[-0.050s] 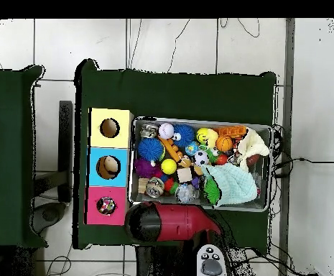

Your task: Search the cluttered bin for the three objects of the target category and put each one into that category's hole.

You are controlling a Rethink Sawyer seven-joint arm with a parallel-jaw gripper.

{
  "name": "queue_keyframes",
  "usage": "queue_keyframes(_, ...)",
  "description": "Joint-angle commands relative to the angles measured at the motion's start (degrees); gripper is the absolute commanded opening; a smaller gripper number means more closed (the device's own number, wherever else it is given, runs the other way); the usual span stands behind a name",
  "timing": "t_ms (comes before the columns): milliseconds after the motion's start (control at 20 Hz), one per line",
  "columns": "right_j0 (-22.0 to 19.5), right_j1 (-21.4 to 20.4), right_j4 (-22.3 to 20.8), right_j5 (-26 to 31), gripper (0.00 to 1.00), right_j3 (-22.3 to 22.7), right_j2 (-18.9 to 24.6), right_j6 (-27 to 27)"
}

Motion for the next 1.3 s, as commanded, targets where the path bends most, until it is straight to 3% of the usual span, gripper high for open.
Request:
queue_keyframes(50, -0.2, 1.8, 2.9, -4.0, 0.0, 0.0, 0.5, 11.8)
queue_keyframes(350, -0.5, 2.4, 2.2, -5.4, 0.0, -1.1, 0.8, 10.9)
queue_keyframes(700, -1.9, 3.4, -3.0, -12.3, 0.0, -5.6, 2.8, 5.1)
queue_keyframes(1300, -2.6, 4.9, -3.5, -15.7, 0.0, -6.0, 2.5, 4.4)
